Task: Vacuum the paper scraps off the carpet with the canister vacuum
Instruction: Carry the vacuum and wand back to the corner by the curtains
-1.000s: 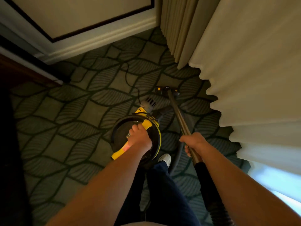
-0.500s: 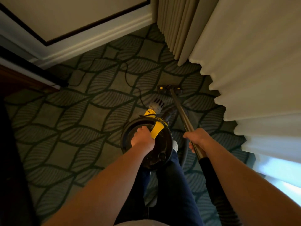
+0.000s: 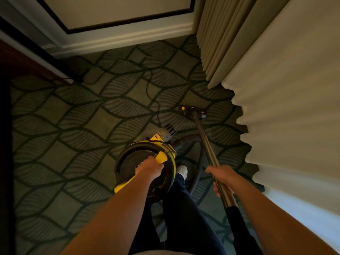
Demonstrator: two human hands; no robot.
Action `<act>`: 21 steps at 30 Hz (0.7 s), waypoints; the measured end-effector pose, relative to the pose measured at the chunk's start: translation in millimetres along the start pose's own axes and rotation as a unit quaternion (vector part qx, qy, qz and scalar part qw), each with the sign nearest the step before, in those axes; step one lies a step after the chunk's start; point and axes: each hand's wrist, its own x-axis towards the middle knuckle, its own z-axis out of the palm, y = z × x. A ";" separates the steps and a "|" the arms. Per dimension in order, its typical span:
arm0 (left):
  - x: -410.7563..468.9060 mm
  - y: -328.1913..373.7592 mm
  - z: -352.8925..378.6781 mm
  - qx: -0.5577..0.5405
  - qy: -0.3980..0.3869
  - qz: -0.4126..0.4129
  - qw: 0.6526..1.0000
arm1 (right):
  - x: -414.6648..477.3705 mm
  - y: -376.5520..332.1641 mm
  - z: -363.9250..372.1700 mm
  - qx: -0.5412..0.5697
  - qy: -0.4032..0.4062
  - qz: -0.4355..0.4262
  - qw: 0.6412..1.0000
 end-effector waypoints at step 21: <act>3.3 82.2 -10.8 0.153 0.028 0.090 0.984 | -2.6 -11.8 -55.5 0.018 0.021 -0.060 0.998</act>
